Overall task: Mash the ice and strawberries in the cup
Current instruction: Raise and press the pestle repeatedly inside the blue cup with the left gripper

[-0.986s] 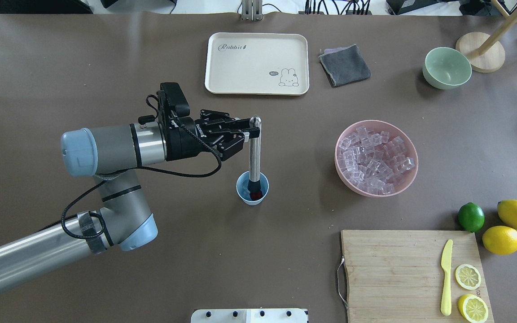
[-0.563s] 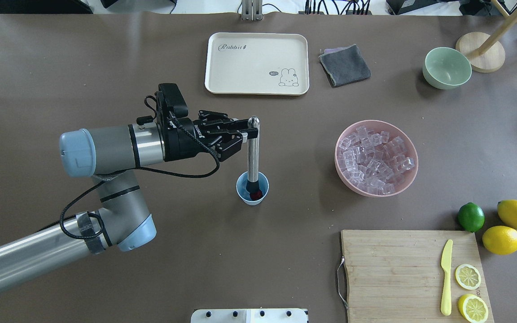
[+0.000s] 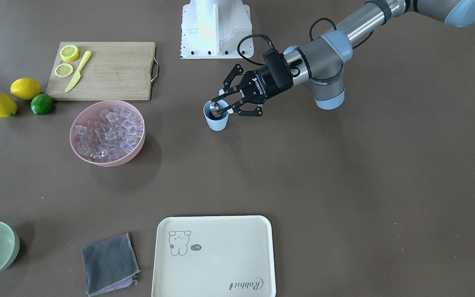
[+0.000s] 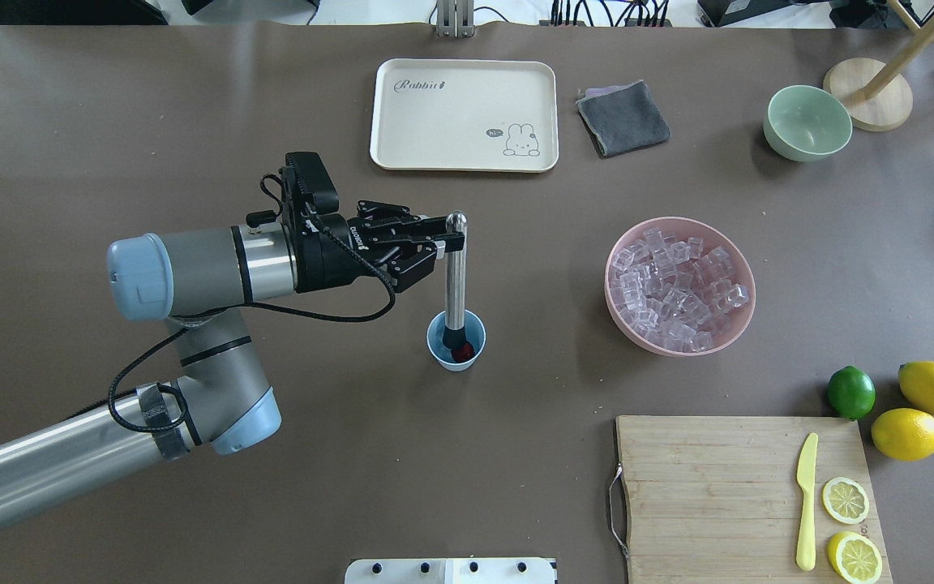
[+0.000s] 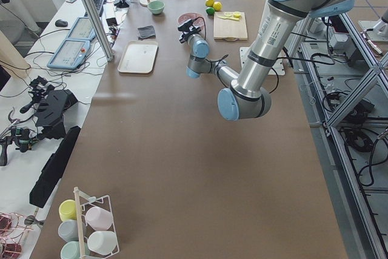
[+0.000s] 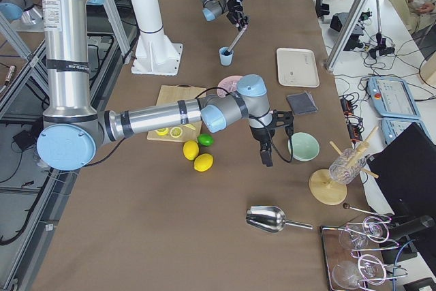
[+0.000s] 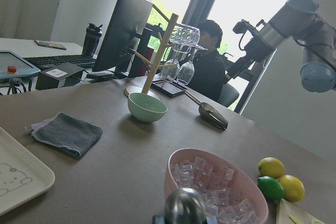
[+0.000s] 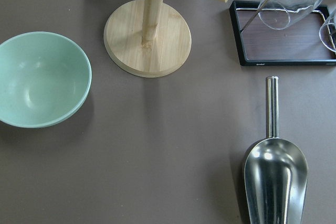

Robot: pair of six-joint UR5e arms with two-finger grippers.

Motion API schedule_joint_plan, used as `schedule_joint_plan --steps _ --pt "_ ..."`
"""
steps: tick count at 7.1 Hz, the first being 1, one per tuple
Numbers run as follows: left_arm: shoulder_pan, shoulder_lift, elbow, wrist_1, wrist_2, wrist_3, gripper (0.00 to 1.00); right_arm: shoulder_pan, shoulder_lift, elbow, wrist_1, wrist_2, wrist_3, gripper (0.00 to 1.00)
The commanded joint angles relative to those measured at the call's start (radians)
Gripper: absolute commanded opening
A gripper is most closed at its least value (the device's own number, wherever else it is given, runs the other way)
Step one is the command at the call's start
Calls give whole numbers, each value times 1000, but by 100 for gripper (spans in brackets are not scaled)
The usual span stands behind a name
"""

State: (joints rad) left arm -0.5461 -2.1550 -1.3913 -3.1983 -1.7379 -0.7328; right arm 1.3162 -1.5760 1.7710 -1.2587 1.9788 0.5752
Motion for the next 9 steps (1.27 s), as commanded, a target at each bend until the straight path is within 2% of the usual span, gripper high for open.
schedule_joint_plan --steps 1,4,9 --pt "-3 1 -9 -2 0 -8 0 0 7 -4 -1 0 0 100" --pt "-32 -2 -46 5 -5 -16 0 0 10 -4 -1 0 -2 100" --pt "-20 3 -9 8 -5 -11 0 0 10 -10 -1 -2 -2 100"
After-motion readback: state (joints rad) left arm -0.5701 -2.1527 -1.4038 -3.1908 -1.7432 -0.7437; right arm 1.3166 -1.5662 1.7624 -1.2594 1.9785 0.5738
